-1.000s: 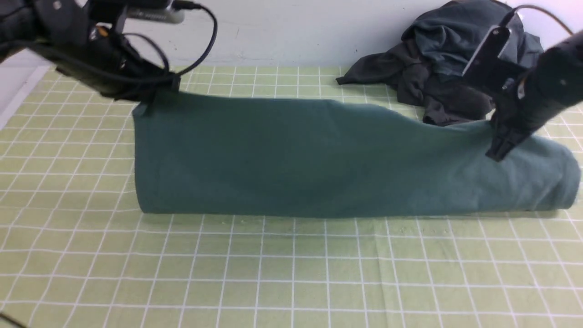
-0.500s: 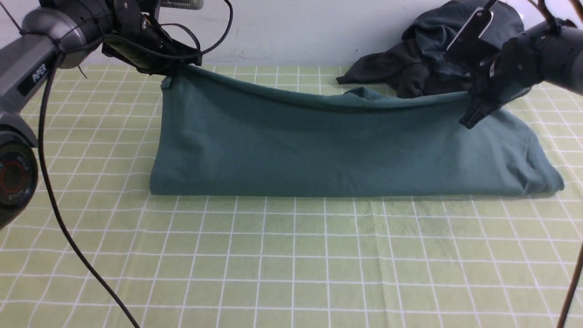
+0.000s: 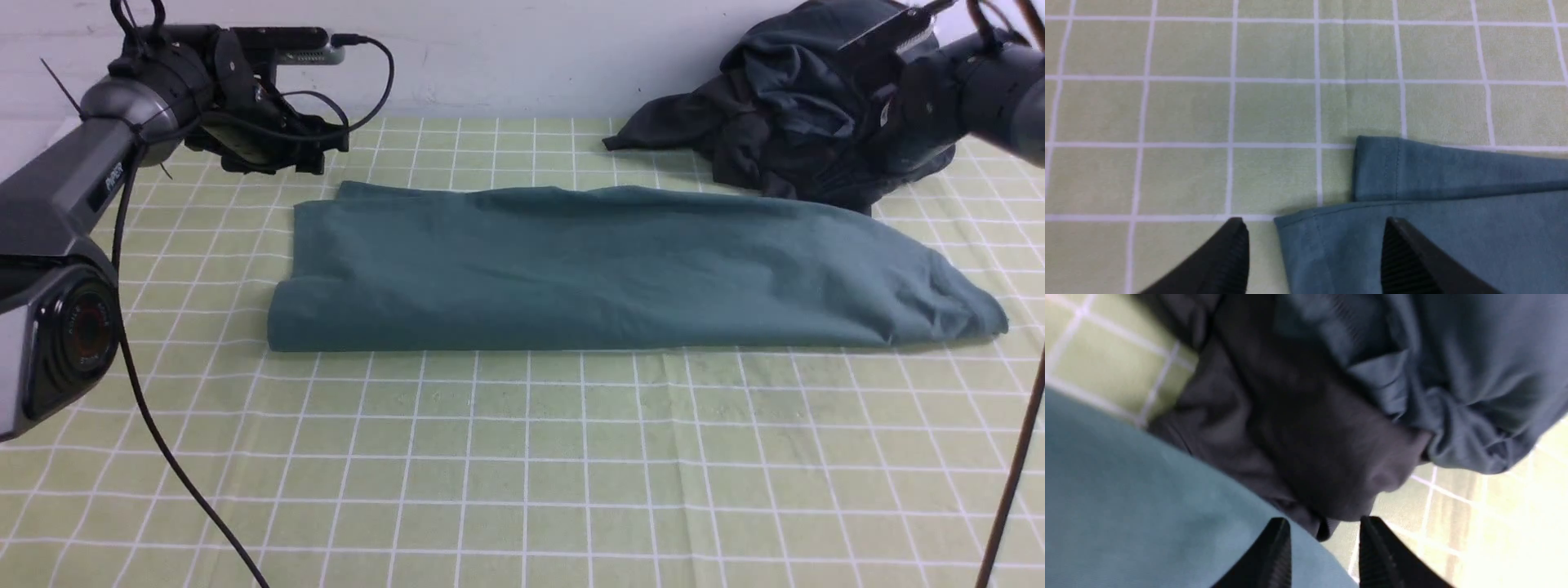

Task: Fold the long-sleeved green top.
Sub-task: Use both arms to drag the lower edge of the fabric forward and fold it over the upper edge, then use the right arm to clamp the right edge of the fabric

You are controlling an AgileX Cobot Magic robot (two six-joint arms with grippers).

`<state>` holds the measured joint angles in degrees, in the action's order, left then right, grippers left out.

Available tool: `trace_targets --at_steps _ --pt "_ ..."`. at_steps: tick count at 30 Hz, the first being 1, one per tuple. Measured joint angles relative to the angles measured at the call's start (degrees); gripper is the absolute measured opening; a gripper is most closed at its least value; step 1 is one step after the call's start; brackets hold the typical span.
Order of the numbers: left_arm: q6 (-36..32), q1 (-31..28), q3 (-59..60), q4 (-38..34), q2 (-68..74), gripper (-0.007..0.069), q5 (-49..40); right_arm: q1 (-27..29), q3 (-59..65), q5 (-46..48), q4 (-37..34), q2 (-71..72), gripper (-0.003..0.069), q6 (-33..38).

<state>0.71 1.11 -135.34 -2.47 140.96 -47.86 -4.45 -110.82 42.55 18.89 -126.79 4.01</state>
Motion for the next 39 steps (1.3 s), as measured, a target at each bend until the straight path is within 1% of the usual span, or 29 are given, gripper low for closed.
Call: trace_targets --at_steps 2,3,4,5,6,8,9,12,13,14,15,16,17,19,20,23,24,25,26,27,30,32,34,37,39 --pt "-0.14 -0.21 -0.68 0.0 -0.61 0.0408 -1.76 -0.26 -0.71 1.27 -2.02 0.63 0.0208 0.58" --pt "-1.27 -0.58 -2.68 0.0 -2.41 0.039 -5.24 -0.76 -1.58 4.02 -6.82 1.69 0.0171 4.1" --pt "-1.46 -0.65 -2.88 0.06 -2.88 0.0386 -5.66 -0.81 -1.71 4.32 -7.44 1.79 0.016 4.67" --pt "-3.59 -0.7 -4.33 0.06 -4.7 0.0352 -9.3 -1.15 -2.09 7.49 -12.6 2.27 0.0118 9.72" --pt "-3.88 -0.7 -4.5 0.06 -5.25 0.0342 -10.25 -1.16 -2.12 7.95 -13.86 2.27 0.0105 11.03" --pt "-8.17 -0.7 -6.16 -0.11 -9.24 0.026 -16.97 -1.26 -2.11 14.64 -20.13 2.38 0.0028 17.11" --pt "-9.79 -0.64 -6.46 -0.11 -10.94 0.0225 -19.66 -1.05 -2.11 17.17 -21.47 2.31 0.001 17.67" --pt "-13.76 -0.64 -6.59 -0.1 -15.78 0.0129 -23.23 0.74 -2.06 22.61 -23.33 2.31 -0.0009 14.99" --pt "-13.93 -0.7 -6.52 -0.1 -16.15 0.0123 -23.29 0.96 -2.06 22.98 -23.35 2.31 -0.0009 14.62" --pt "-14.83 -0.95 -5.24 -0.74 -19.4 0.0075 -23.52 3.04 -2.06 25.65 -23.25 2.27 -0.001 12.04" --pt "-15.49 -1.11 -3.36 -2.18 -21.67 0.0047 -23.59 4.54 -2.06 26.89 -22.46 2.14 -0.001 10.2" --pt "-16.05 -1.2 -1.15 -3.59 -24.15 0.0026 -23.65 6.39 -1.82 27.53 -20.23 1.95 -0.001 8.02" --pt "-16.57 -1.26 1.09 -4.74 -26.8 0.0013 -23.65 7.59 -1.5 27.67 -18.89 1.92 -0.0007 7.2" --pt "-18.21 -1.31 7.5 -7.66 -32.01 0.0001 -23.78 10.07 -0.26 27.74 -16.02 1.75 0.0011 4.75" --pt "-19.22 -1.31 11.78 -9.12 -35.09 -0.0001 -23.78 11.39 0.53 27.83 -15.49 1.63 0.0033 3.71" --pt "-21.79 -1.21 26.21 -11.88 -43.89 -0.0001 -23.96 14.49 2.67 27.97 -16.41 1.45 0.0135 2.18" --pt "-22.24 -1.21 30.24 -12.16 -46.41 -0.0001 -23.96 15.08 3.49 27.97 -17.14 1.45 0.0186 2.01" --pt "-22.35 -1.21 31.24 -12.33 -47.66 -0.0001 -23.96 15.21 3.65 27.97 -17.49 1.39 0.0197 1.88" --pt "-23.12 -1.21 40.67 -13.48 -53.09 -0.0001 -23.8 16.17 4.92 27.79 -18.89 1.19 0.03 1.44" --pt "-23.12 -1.21 44.86 -14.1 -55.95 -0.0001 -22.9 16.48 5.43 27.55 -19.42 0.95 0.0357 1.18" --pt "-23.17 -1.21 53.43 -16.34 -63.03 -0.0001 -19.13 16.62 5.92 26.54 -19.95 -0.19 0.0496 -0.18" --pt "-23.52 -1.21 57.88 -16.91 -66.77 -0.0001 -17.68 16.68 5.98 25.24 -20.5 -1.26 0.0547 -1.44" --pt "-23.57 -1.21 60.2 -16.82 -69.58 -0.0001 -17.38 16.68 5.98 24.29 -20.98 -2.09 0.0562 -2.27" --pt "-23.57 -1.21 63.66 -16.06 -73.02 -0.0001 -17.06 16.68 6.04 23.0 -22.01 -3.13 0.0534 -3.29" --pt "-23.57 -1.21 66.24 -15.71 -75.68 -0.0001 -16.49 16.68 6.09 22.25 -22.48 -3.77 0.0458 -3.48"
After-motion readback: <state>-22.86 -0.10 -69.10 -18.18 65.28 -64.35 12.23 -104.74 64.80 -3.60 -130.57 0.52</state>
